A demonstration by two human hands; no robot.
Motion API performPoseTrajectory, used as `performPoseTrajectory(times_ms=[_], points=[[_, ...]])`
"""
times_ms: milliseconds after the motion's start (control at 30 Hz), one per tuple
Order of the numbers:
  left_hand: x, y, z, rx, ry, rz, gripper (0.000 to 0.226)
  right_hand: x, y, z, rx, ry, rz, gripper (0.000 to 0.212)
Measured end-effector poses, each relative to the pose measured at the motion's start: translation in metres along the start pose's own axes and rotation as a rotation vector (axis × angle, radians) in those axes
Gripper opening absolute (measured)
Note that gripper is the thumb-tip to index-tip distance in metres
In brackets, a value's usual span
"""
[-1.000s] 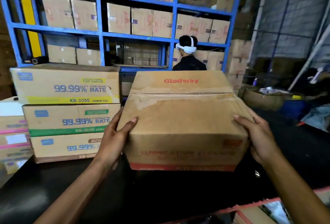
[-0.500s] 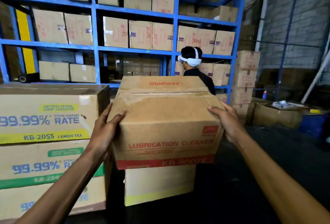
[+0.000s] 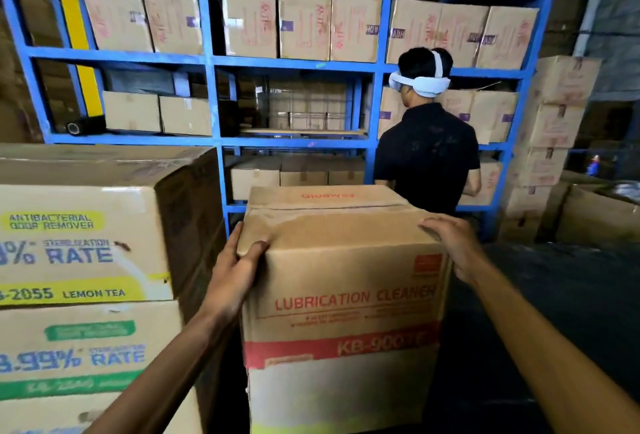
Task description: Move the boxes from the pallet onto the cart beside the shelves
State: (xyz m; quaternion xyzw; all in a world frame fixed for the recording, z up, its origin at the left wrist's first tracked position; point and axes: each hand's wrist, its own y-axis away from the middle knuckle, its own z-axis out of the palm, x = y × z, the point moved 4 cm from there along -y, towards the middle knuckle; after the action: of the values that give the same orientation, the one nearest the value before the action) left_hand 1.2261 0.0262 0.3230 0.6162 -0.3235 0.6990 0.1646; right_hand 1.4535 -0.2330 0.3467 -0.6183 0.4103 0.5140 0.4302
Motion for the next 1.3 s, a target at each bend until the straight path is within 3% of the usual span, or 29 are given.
performPoseTrajectory(times_ms=[467, 767, 833, 900, 933, 1000, 1067, 1200, 1300], points=[[-0.005, 0.011, 0.01, 0.043, -0.086, 0.025, 0.055, 0.009, 0.005, -0.007, -0.033, -0.064, -0.04, 0.01], [-0.006, 0.014, 0.006, 0.033, -0.082, 0.014, 0.054, 0.009, 0.025, -0.009, -0.047, -0.039, -0.07, 0.02], [-0.004, 0.027, 0.005, -0.016, -0.066, -0.022, 0.069, 0.009, 0.028, -0.01, -0.026, 0.011, -0.083, 0.029], [-0.006, 0.044, 0.002, -0.072, -0.073, -0.044, 0.095, 0.005, 0.03, -0.009, 0.089, 0.202, -0.182, 0.042], [-0.008, 0.054, 0.001, -0.089, -0.087, -0.063, 0.097, -0.001, 0.035, -0.007, 0.166, 0.316, -0.289, 0.043], [-0.013, 0.075, -0.004, -0.097, -0.118, -0.082, 0.077, -0.016, 0.055, 0.01, 0.247, 0.363, -0.55, 0.029], [-0.015, 0.098, -0.014, -0.065, -0.155, -0.084, 0.064, -0.024, 0.077, 0.037, 0.168, 0.283, -0.68, 0.015], [-0.009, 0.145, -0.068, 0.008, -0.279, -0.034, 0.046, -0.022, 0.145, 0.128, -0.283, 0.191, -0.711, 0.014], [-0.002, 0.194, -0.14, 0.073, -0.35, -0.091, 0.05, -0.006, 0.215, 0.214, -0.605, 0.196, -0.66, 0.017]])
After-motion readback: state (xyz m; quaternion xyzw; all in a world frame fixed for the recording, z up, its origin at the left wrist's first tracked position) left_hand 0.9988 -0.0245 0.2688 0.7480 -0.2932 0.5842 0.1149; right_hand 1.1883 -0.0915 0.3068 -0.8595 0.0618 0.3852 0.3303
